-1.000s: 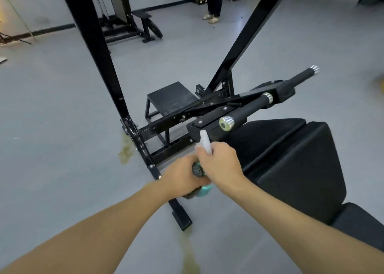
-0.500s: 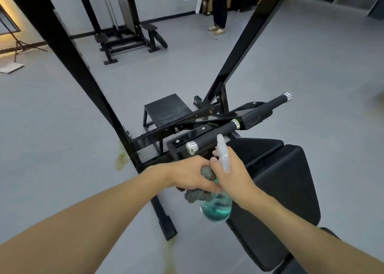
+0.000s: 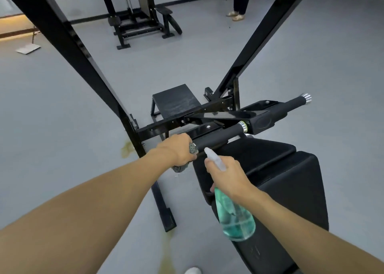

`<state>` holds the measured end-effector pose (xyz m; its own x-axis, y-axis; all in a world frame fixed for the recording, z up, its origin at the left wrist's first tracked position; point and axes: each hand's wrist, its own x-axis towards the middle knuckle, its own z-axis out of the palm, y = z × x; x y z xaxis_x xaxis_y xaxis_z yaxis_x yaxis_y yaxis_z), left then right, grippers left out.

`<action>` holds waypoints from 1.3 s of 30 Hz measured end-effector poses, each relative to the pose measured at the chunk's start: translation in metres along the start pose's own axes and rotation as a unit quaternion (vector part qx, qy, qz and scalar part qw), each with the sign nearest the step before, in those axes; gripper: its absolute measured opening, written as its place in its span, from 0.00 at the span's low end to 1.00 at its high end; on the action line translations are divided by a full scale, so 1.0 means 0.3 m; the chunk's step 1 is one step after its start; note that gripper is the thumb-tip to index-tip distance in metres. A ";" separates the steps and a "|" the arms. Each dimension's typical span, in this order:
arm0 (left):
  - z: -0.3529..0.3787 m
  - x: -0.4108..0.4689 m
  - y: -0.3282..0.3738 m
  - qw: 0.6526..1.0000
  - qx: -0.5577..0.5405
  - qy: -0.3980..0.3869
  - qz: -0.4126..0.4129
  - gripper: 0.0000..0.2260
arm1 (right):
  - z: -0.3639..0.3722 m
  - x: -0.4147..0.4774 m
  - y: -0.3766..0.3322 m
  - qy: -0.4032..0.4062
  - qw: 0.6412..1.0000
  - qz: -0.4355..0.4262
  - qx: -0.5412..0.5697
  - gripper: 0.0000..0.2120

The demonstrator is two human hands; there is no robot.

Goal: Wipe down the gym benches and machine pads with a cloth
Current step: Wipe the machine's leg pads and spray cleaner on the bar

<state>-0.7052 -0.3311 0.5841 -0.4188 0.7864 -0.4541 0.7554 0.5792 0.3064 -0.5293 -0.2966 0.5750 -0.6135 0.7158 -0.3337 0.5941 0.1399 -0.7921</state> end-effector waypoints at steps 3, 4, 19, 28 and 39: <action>-0.014 0.027 0.000 1.000 0.009 -0.016 -0.004 0.15 | -0.016 0.033 -0.006 0.018 1.000 0.021 -0.010 0.17; -0.022 0.032 0.002 1.000 0.015 -0.026 -0.005 0.16 | -0.028 0.037 -0.005 0.027 0.999 0.032 -0.018 0.18; -0.181 0.134 0.374 0.987 0.104 -0.084 0.091 0.11 | -0.399 0.065 0.105 0.170 0.979 0.112 0.003 0.20; -0.062 0.282 0.684 0.986 0.106 0.028 0.125 0.10 | -0.594 0.164 0.226 0.146 0.983 0.105 -0.028 0.18; -0.052 0.348 0.735 0.979 0.163 0.108 0.056 0.11 | -0.759 0.331 0.353 0.195 0.974 0.116 -0.012 0.19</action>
<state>-0.5901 -0.1179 0.6175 -0.3942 0.8886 -0.2344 0.9087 0.4149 0.0449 -0.4088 -0.0549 0.5743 -0.2190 0.9349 -0.2792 0.7080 -0.0447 -0.7048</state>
